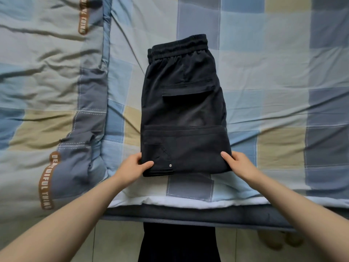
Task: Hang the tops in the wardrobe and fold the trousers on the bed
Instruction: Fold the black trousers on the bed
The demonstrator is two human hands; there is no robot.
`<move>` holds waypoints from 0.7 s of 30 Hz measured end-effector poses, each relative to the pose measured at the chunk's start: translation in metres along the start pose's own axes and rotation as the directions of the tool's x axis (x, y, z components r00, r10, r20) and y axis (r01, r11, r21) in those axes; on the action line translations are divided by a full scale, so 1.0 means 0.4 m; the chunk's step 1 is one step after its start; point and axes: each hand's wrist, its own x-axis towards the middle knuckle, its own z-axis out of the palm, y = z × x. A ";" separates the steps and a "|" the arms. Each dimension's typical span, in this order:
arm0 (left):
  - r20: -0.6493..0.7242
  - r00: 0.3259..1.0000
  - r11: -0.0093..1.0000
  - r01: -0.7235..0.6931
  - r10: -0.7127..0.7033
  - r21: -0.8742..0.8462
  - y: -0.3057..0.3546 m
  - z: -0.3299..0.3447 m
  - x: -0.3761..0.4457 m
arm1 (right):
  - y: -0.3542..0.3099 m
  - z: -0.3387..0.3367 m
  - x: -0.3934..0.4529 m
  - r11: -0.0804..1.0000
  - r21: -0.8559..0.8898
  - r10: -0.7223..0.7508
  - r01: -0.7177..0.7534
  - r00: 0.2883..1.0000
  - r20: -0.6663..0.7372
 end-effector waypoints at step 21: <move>0.611 0.712 -0.278 -0.545 0.346 0.791 -0.024 0.008 -0.022 | 0.078 -0.032 -0.016 -0.399 -0.711 -0.330 0.579 0.632 0.701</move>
